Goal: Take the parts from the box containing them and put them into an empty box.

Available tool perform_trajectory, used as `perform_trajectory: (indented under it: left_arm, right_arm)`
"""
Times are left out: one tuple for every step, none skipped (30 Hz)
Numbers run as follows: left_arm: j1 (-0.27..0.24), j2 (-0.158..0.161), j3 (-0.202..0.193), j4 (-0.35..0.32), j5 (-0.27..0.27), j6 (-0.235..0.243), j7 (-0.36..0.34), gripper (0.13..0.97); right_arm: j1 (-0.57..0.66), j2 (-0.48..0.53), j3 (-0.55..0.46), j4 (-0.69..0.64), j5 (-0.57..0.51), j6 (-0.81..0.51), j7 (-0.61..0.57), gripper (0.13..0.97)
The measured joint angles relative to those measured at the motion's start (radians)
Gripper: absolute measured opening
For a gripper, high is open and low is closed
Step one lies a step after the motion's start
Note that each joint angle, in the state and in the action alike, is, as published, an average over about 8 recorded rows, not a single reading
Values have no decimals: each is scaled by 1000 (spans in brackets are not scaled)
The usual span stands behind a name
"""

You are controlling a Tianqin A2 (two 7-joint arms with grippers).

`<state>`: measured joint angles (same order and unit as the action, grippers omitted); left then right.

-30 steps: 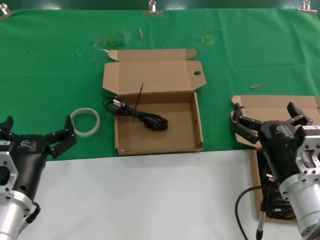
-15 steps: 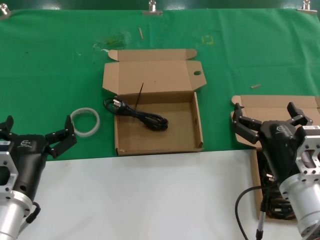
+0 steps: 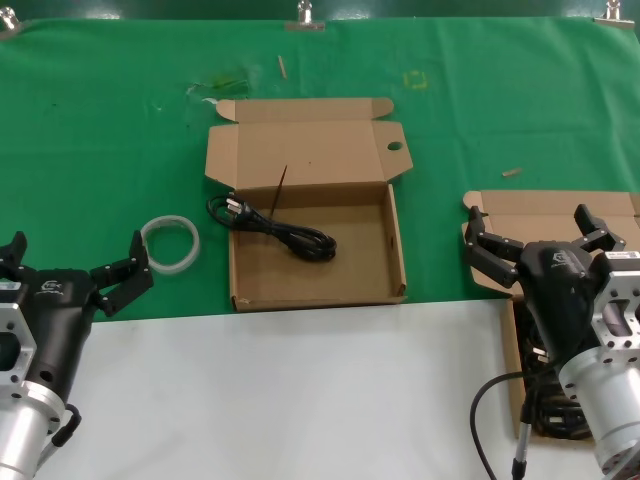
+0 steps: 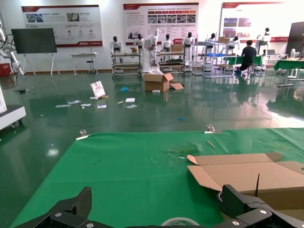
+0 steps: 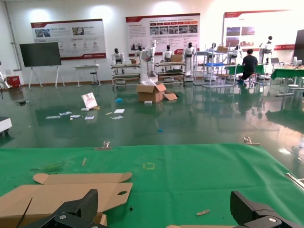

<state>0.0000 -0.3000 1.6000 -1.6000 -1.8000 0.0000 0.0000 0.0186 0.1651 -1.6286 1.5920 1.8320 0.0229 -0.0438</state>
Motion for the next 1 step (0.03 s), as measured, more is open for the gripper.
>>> perform_trajectory:
  left_arm:
    - [0, 0, 0, 0, 0, 0, 0, 966]
  right_arm:
    - [0, 0, 0, 0, 0, 0, 0, 966]
